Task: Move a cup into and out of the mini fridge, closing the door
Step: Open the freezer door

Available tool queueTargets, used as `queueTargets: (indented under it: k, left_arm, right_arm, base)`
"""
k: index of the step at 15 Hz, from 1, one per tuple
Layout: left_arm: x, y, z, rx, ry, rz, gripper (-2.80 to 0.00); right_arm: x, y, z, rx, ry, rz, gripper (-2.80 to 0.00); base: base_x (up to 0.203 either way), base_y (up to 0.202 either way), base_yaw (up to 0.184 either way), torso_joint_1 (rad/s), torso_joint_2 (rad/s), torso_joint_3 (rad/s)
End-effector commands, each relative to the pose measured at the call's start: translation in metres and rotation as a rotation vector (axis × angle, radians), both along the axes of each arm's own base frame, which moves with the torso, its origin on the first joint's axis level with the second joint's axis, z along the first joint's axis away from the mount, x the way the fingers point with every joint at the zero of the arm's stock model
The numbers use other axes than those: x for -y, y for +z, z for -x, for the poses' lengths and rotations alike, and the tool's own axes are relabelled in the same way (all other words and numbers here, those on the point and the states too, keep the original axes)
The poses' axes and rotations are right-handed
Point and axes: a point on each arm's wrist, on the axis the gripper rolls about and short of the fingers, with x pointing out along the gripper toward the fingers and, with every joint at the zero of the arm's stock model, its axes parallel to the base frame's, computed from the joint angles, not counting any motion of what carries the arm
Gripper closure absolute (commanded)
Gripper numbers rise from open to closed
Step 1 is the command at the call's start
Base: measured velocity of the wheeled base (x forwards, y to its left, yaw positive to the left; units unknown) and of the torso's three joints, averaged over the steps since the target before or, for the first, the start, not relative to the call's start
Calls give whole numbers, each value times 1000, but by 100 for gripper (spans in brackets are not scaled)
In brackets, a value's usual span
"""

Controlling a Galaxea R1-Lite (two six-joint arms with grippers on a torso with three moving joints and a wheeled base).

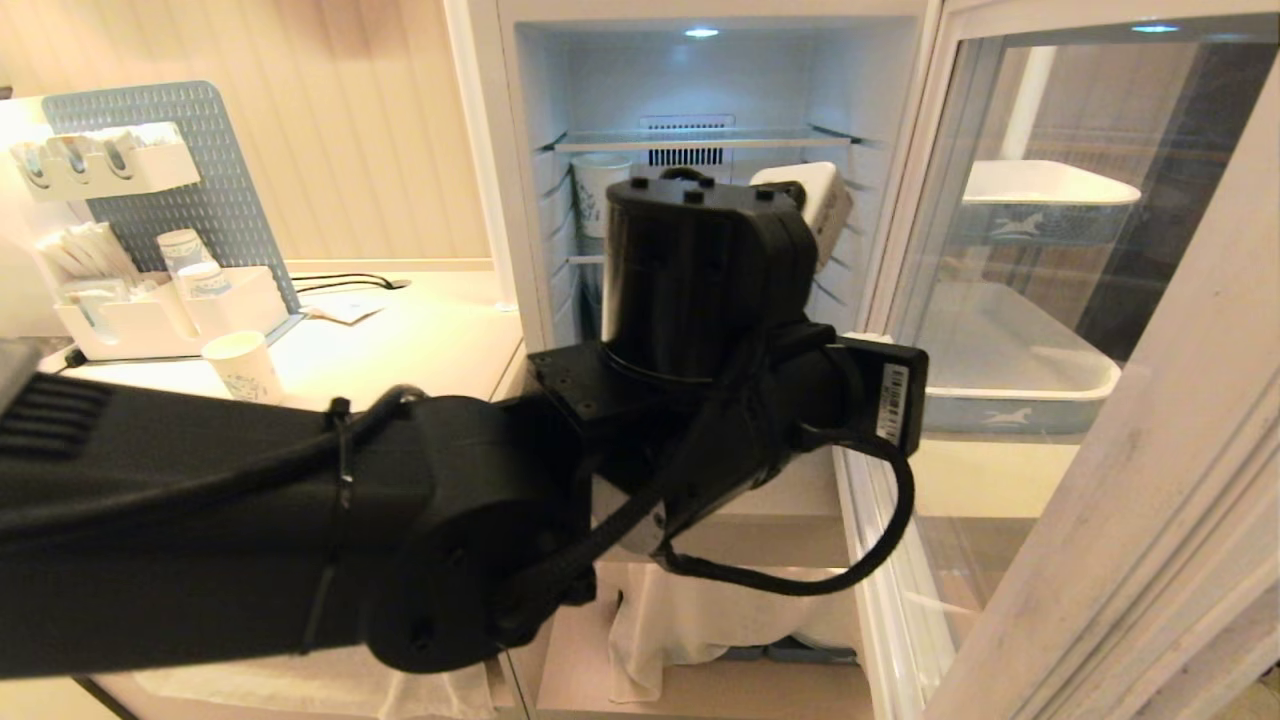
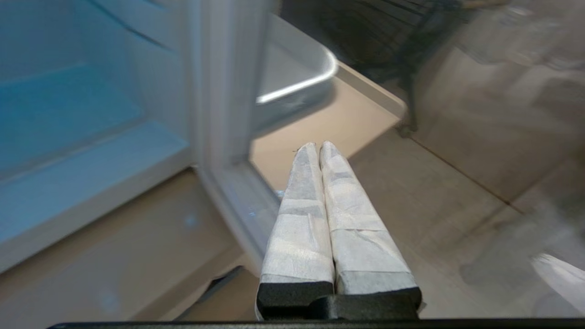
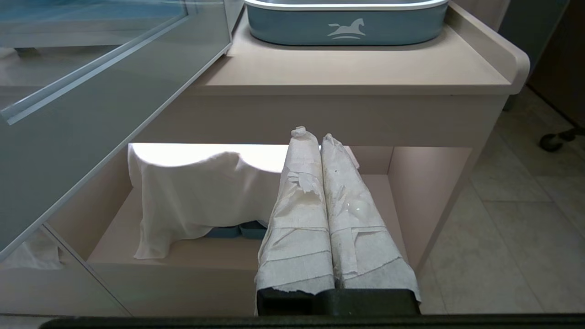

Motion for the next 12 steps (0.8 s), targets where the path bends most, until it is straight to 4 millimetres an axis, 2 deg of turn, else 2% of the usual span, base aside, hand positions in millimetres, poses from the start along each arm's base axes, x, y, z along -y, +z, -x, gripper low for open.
queueTargets:
  k: [1,5,8,9,12]
  left_arm:
    - [18,-15,8,-13,-41,-19,0]
    - [41,-23,34,-7,-125,-3,0]
    - [43,-31,36,-8,-125,-24,0]
    - [37,-32,31,-8,-108,-33,0]
    - [10,-41,-3,34,-3,-115,0]
  right_arm:
    - [0,0,0,-1,0,1,0]
    - [0,0,0,-3,0,1,0]
    - [0,0,0,-2,0,1,0]
    - [0,0,0,-1,0,1,0]
    - [0,0,0,0,0,1,0]
  base:
    - [0,0,0,0,0,0]
    - [0,0,0,0,0,0]
    - [0,0,0,0,0,0]
    - [0,0,0,0,0,0]
    - [0,0,0,0,0,0]
